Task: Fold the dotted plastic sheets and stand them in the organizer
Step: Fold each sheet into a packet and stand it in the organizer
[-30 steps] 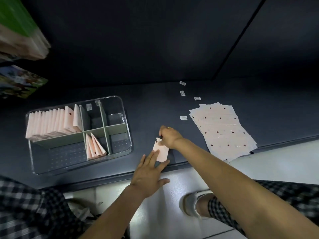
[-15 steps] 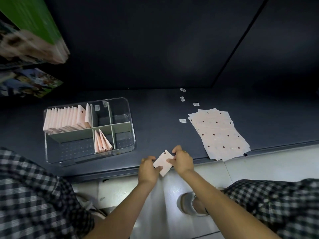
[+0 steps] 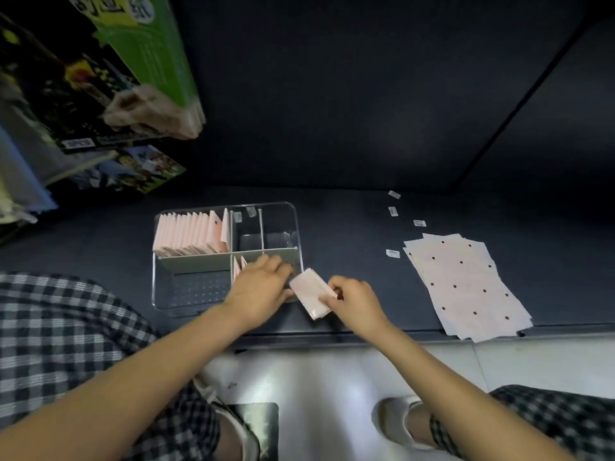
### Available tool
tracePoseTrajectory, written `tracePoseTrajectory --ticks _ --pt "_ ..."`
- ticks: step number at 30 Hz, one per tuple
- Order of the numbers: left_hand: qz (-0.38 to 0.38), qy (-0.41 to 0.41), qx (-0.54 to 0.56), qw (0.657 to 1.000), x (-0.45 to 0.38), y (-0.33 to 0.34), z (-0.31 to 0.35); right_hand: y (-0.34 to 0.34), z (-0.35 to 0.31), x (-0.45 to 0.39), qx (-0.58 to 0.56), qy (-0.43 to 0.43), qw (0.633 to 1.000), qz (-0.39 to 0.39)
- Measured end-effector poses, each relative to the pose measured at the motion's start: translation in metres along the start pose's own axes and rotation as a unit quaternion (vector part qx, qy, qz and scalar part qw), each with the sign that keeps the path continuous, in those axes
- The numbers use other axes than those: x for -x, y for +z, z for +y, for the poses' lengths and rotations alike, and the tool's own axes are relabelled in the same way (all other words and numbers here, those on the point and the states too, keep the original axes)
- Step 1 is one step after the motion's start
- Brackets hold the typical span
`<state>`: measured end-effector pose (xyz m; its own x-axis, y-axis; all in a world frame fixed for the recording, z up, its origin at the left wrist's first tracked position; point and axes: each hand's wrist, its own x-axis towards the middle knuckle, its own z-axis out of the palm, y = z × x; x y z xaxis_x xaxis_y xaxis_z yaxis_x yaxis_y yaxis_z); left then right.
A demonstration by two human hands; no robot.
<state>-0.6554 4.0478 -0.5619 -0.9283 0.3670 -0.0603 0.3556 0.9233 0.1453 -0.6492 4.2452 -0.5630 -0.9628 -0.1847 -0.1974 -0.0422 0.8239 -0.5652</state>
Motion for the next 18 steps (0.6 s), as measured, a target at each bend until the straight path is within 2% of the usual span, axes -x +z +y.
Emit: tracePoseTrajectory --ticks 2,4,6,9,12,15,18 --pt "-0.024 -0.017 -0.075 0.997 0.008 -0.001 -0.024 0.004 -0.021 -0.011 -0.092 0.032 0.994 0.038" --pt "-0.049 -0.031 -0.093 0.994 0.015 0.002 -0.035 0.011 -0.042 -0.022 -0.174 0.056 0.982 0.057" --pt "-0.050 -0.033 -0.090 0.994 0.018 0.006 -0.038 0.021 -0.061 -0.030 -0.187 0.054 0.979 0.060" --pt "-0.025 -0.040 -0.074 0.996 0.023 0.011 -0.045 0.038 -0.080 -0.040 -0.131 0.040 0.989 0.062" --pt "-0.025 -0.049 -0.071 0.996 0.029 0.016 -0.056 0.050 -0.091 -0.048 -0.020 0.031 0.998 0.057" --pt "-0.012 -0.057 -0.072 0.996 0.031 0.016 -0.065 0.056 -0.098 -0.054 0.088 0.020 0.995 0.039" --pt "-0.009 -0.060 -0.067 0.996 0.033 0.018 -0.070 0.061 -0.107 -0.057 0.140 0.017 0.990 0.019"
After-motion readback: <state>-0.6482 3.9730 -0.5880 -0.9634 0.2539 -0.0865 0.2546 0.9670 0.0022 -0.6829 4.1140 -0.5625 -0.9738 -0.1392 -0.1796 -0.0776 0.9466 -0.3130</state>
